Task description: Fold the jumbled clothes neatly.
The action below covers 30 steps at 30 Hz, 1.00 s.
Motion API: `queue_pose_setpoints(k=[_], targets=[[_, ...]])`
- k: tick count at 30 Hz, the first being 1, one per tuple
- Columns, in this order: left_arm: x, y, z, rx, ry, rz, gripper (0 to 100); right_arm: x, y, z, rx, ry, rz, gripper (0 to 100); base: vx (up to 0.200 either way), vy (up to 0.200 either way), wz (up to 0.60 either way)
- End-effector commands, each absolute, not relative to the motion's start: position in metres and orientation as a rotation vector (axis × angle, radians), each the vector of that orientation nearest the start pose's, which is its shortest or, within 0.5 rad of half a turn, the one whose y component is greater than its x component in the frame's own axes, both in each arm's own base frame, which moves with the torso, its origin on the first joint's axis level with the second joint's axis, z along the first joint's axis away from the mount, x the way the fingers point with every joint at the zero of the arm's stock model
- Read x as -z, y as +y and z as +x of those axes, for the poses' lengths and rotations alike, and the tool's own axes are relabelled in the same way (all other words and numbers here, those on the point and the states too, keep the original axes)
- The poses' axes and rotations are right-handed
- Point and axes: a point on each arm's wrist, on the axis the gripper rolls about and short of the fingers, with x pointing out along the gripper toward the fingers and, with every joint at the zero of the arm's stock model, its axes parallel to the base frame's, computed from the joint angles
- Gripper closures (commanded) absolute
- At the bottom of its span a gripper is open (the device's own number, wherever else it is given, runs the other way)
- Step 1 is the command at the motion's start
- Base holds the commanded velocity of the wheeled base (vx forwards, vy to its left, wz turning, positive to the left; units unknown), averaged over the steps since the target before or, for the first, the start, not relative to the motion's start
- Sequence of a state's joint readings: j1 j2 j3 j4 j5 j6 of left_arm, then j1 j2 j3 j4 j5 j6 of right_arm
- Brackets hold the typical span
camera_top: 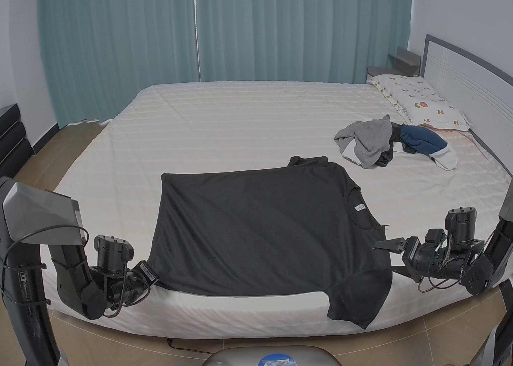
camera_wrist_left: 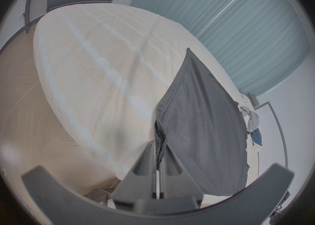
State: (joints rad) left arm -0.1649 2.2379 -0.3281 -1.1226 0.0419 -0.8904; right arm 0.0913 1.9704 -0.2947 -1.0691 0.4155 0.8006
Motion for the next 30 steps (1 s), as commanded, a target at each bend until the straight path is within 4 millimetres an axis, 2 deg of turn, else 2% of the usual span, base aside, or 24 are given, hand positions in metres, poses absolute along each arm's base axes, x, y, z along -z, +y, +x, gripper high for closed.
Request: queue_pose_setpoints(k=[1, 8, 13, 20, 30], targets=[[0.023, -0.043, 0.263, -0.24, 0.776, -0.762, 100, -0.034, 0.031, 0.253, -0.211, 0.785, 0.857, 0, 0.0, 0.0, 0.0], [0.019, -0.042, 0.259, -0.243, 0.773, -0.774, 100, -0.027, 0.03, 0.251, -0.175, 0.803, 0.828, 0, 0.0, 0.0, 0.0], [0.021, -0.034, 0.26, -0.25, 0.781, -0.816, 100, -0.01, 0.025, 0.253, -0.151, 0.844, 0.767, 0, 0.0, 0.0, 0.0], [0.02, -0.033, 0.259, -0.233, 0.787, -0.847, 100, 0.001, 0.021, 0.252, -0.109, 0.858, 0.676, 0, 0.0, 0.0, 0.0], [0.02, -0.033, 0.259, -0.23, 0.789, -0.849, 100, 0.01, 0.02, 0.264, -0.102, 0.859, 0.676, 0, 0.0, 0.0, 0.0]])
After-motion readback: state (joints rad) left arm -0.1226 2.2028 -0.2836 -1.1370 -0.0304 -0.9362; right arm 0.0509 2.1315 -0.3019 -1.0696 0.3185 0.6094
